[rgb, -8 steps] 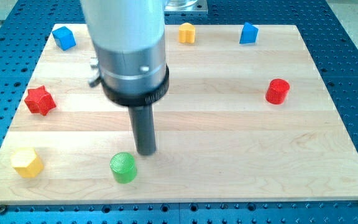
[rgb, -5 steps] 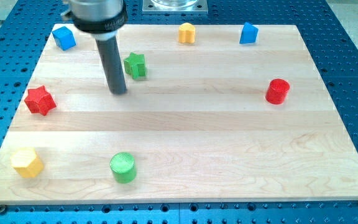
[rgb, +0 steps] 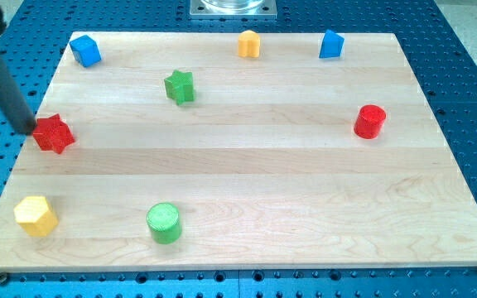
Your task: Slide the red star vertically above the green circle
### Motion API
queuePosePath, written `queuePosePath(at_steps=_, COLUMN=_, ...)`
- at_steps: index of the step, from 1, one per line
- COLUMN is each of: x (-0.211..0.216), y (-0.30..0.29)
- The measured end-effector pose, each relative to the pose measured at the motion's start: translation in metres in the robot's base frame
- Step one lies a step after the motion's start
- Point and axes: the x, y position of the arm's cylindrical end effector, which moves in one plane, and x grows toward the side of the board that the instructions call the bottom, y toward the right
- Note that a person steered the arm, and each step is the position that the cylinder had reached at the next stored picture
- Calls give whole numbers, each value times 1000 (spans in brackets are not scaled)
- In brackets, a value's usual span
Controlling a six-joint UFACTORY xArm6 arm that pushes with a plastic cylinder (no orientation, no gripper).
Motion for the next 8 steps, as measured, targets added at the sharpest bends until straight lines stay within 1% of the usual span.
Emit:
queuePosePath(at_steps=1, x=24, y=79)
queuePosePath(at_steps=2, x=25, y=128)
queuePosePath(at_steps=3, x=18, y=67)
queuePosePath(at_steps=4, x=-3, y=84)
queuePosePath(at_steps=5, x=1, y=166)
queuePosePath(at_steps=6, x=5, y=164)
queuePosePath(at_steps=7, x=38, y=123)
queuePosePath(at_steps=8, x=71, y=15)
